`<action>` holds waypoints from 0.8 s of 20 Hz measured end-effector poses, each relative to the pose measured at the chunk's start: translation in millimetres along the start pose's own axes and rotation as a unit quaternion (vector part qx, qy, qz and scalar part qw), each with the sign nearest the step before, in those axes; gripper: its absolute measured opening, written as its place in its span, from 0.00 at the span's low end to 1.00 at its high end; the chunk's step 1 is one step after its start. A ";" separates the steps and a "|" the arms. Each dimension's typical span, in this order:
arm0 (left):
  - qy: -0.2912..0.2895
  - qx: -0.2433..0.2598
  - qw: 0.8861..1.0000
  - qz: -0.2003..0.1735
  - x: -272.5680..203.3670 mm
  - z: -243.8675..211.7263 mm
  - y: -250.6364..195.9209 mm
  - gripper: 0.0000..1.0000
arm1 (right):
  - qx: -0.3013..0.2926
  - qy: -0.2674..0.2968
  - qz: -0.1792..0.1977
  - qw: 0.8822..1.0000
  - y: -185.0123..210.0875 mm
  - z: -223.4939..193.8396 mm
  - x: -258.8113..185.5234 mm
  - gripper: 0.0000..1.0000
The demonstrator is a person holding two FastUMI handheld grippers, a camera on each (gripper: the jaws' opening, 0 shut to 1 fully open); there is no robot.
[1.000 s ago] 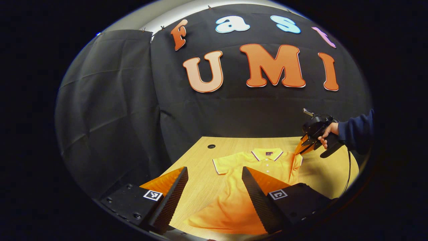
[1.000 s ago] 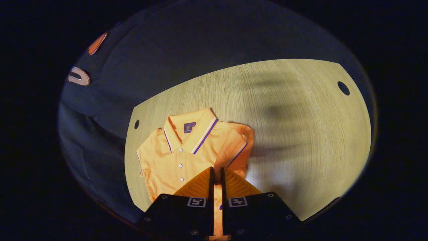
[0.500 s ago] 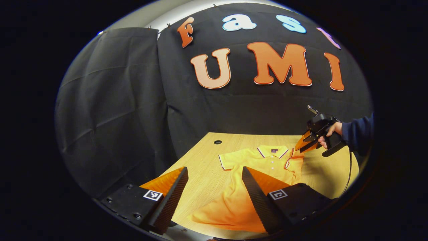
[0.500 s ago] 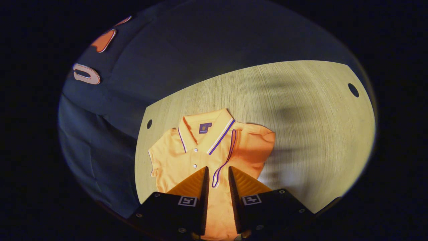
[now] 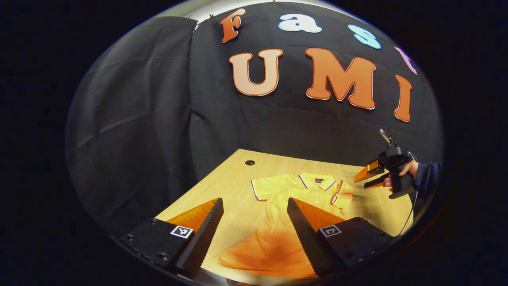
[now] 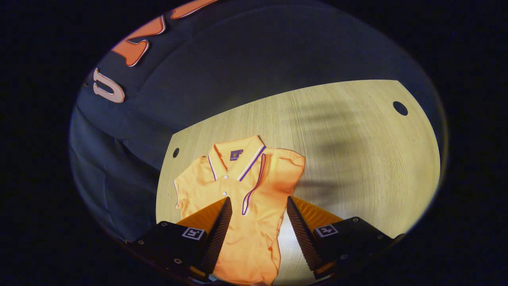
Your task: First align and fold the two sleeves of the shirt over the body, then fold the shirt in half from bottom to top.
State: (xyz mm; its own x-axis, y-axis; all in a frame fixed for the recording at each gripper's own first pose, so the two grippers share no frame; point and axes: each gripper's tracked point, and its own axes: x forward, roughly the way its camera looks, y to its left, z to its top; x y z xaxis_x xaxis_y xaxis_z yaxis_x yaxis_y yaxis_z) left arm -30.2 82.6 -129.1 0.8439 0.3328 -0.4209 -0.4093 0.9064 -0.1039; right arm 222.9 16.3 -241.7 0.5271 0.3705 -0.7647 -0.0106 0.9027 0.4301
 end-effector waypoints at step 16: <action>0.233 0.013 0.968 -0.091 180.4 -26.6 -4.3 1.00 | 0.109 -0.105 -0.111 0.982 -33.1 -79.6 -71.1 0.92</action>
State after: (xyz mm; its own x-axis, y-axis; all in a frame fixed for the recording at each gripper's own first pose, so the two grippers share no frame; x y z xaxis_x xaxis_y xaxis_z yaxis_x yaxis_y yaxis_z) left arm 114.5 131.8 -228.5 0.6511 0.0195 -0.7588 -0.2548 0.9473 -0.1943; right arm 118.1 -22.6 -239.8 0.6604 0.0961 -0.7448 0.2949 0.8789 0.3748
